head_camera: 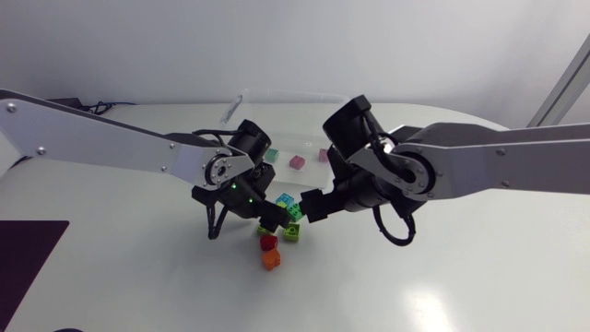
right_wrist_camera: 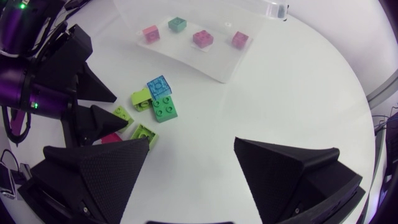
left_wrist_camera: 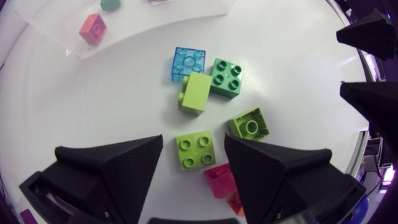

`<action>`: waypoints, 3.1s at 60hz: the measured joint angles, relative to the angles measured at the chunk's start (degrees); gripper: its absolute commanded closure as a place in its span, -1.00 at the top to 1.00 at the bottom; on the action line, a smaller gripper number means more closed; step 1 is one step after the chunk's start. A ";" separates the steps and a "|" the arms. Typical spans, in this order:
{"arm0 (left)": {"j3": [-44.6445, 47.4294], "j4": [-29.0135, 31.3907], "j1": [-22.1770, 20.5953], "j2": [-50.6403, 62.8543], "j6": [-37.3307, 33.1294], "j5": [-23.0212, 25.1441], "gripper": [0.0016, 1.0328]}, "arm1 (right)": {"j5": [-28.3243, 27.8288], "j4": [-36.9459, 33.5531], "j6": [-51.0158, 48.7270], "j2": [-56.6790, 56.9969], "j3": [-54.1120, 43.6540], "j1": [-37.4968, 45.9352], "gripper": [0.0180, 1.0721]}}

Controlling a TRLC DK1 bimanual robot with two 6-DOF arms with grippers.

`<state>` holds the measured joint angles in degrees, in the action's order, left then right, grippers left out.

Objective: Place the duplo bricks in the container

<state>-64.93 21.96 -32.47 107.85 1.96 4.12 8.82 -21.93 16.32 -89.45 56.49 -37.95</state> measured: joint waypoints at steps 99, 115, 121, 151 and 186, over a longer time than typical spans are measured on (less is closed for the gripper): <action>-6.38 -8.00 7.65 -16.70 0.90 0.15 -0.60 | -25.05 5.49 -34.95 -9.20 0.02 6.95 0.90; -11.52 -13.38 10.25 -15.30 2.16 -0.09 -0.60 | -24.44 5.64 -41.97 -11.23 -0.96 6.78 0.90; -13.44 -14.16 10.91 -12.98 2.38 -0.11 -0.60 | -24.44 5.51 -43.36 -12.85 -0.96 6.49 0.90; -24.68 -14.19 11.39 1.73 2.58 -3.48 0.05 | -23.98 1.46 -45.11 -15.82 4.15 3.85 0.90; -25.66 -7.98 13.49 -2.10 2.56 -5.07 0.81 | -19.21 -5.97 -46.56 -21.22 12.57 1.09 0.87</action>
<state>-90.59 13.98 -18.98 105.75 4.51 -0.95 -10.39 -27.90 -30.24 -110.67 69.06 -36.86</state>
